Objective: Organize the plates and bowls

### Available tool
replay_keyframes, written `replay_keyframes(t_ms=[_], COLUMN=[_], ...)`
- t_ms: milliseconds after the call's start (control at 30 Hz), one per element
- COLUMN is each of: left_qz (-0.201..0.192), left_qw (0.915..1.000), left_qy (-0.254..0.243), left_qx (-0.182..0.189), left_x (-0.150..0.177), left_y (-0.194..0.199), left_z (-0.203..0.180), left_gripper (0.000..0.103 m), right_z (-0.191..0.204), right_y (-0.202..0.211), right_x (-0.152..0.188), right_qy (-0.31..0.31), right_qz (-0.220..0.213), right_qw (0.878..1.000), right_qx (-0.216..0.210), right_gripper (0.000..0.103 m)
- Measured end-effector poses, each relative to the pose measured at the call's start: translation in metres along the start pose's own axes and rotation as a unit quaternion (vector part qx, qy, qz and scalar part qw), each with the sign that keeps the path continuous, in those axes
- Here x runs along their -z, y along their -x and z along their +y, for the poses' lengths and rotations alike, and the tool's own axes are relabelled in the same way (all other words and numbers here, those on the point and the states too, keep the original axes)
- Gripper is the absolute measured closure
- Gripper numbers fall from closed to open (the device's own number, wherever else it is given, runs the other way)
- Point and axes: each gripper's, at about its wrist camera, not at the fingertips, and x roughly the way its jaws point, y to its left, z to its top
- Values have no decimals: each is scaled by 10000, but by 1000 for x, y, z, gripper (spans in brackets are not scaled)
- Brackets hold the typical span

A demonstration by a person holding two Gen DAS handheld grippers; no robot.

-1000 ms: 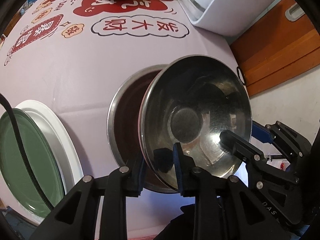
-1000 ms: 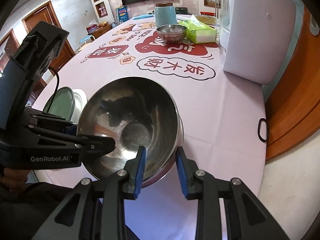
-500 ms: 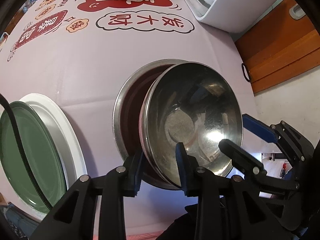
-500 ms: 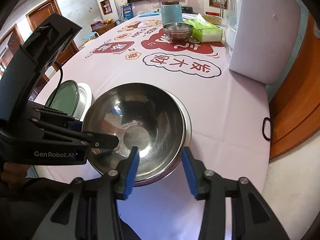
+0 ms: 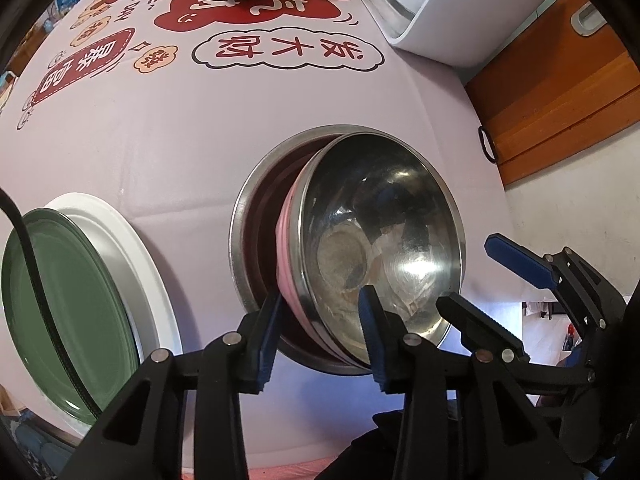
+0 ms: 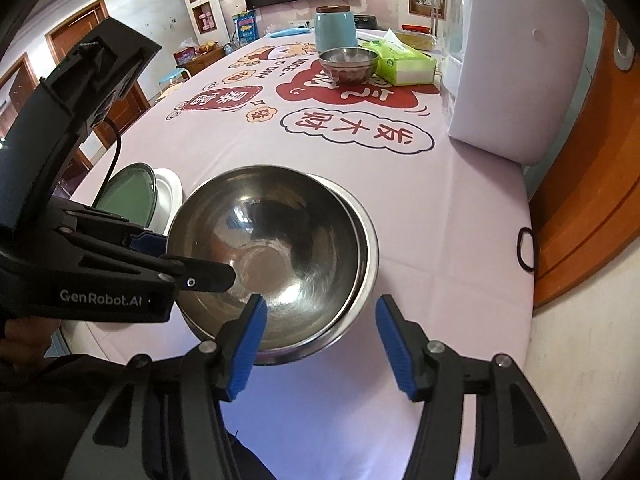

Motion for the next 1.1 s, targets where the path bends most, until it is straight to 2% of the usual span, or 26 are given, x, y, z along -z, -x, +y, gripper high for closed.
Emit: replay_keyframes(t_ms=[200, 600, 733, 900, 1100], left_qz=[14, -50, -172, -356, -629], left_qw=[10000, 9996, 9998, 9993, 9980], left_qy=[53, 260, 138, 14, -21], left_qx=[46, 86, -20, -71, -58], left_x=[4, 8, 5, -2, -15], left_y=[1, 10, 21, 38, 67], left_z=[4, 24, 23, 23, 26], left_gripper=[66, 66, 54, 54, 47], right_z=[1, 19, 23, 27, 26], right_y=[-1, -8, -7, -2, 13], right_x=[-3, -21, -29, -43, -64], right_qy=[-51, 262, 340, 426, 332], right_qz=[-26, -119, -222, -351, -508], right_qw=[10000, 9996, 9992, 9985, 9981], right_qx=[27, 10, 41, -1, 93], right_gripper=[46, 46, 46, 46, 46])
